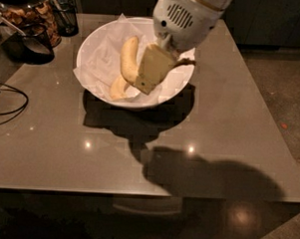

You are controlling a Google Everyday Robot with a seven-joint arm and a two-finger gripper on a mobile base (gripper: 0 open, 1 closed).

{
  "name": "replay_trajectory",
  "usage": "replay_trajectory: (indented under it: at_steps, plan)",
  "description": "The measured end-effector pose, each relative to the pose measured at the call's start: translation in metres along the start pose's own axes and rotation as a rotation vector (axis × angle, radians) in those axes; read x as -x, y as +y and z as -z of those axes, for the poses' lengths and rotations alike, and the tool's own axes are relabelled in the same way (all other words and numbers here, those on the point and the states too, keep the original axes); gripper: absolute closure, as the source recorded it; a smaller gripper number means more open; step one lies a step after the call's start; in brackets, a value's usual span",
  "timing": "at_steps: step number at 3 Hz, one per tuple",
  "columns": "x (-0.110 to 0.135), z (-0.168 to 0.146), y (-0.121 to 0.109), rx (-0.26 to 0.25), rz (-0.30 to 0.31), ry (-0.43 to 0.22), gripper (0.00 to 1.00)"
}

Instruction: Pick banana from white bowl

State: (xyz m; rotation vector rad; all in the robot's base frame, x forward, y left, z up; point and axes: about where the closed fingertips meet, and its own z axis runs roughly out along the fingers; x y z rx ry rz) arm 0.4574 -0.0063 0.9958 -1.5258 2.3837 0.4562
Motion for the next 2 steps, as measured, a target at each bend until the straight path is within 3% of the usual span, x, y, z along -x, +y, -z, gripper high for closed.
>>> replay_trajectory:
  at_steps: [1,2]
  plan:
    - [-0.0166,0.012,0.0327,0.005,-0.069,-0.012,1.0]
    - [-0.0166,0.012,0.0327,0.005,-0.069,-0.012,1.0]
